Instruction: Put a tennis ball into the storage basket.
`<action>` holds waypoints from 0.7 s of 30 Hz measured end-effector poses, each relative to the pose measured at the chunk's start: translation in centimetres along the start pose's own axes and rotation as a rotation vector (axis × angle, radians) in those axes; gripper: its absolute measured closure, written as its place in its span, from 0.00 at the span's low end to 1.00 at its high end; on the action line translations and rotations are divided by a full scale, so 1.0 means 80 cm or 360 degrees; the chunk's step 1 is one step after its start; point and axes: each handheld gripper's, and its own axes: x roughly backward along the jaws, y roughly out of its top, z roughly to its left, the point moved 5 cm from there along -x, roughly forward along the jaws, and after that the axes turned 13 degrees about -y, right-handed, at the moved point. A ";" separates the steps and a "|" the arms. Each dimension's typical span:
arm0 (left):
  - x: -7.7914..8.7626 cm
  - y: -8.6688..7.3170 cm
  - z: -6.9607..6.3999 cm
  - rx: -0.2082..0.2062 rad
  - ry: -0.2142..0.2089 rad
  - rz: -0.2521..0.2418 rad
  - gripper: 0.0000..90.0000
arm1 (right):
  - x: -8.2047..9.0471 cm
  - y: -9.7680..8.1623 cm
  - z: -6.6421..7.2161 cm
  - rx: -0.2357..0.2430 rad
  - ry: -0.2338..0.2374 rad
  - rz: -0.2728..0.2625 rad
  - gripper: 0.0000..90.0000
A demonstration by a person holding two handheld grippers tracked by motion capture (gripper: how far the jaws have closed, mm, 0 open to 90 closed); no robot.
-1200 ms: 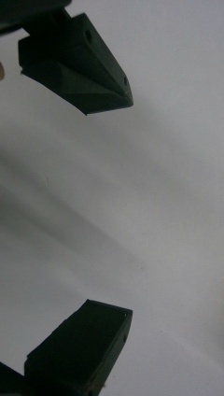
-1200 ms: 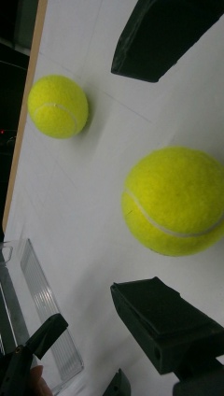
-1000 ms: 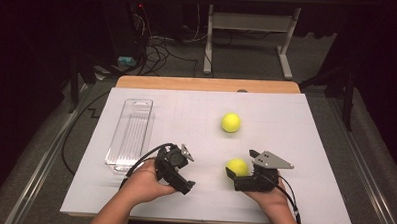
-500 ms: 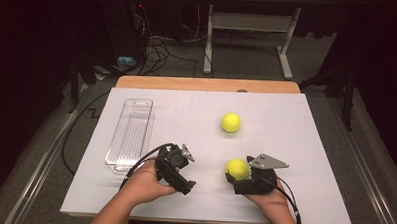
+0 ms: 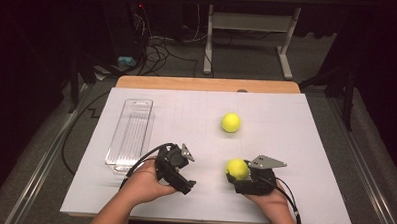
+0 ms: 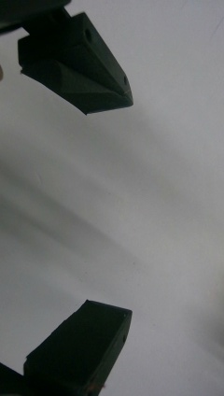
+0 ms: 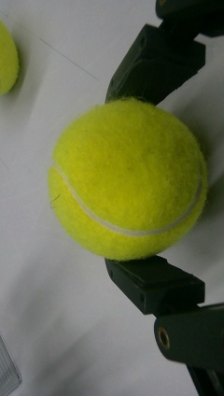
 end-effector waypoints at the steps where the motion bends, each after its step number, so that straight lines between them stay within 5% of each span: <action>1: 0.000 0.000 0.000 0.0000 0.0000 0.0000 0.04 | 0.000 0.000 0.000 0.0002 0.0003 0.0002 0.26; 21: -0.001 0.000 0.001 -0.0005 0.0006 -0.0002 0.04 | 0.003 0.004 0.003 0.0004 0.0001 -0.0051 0.29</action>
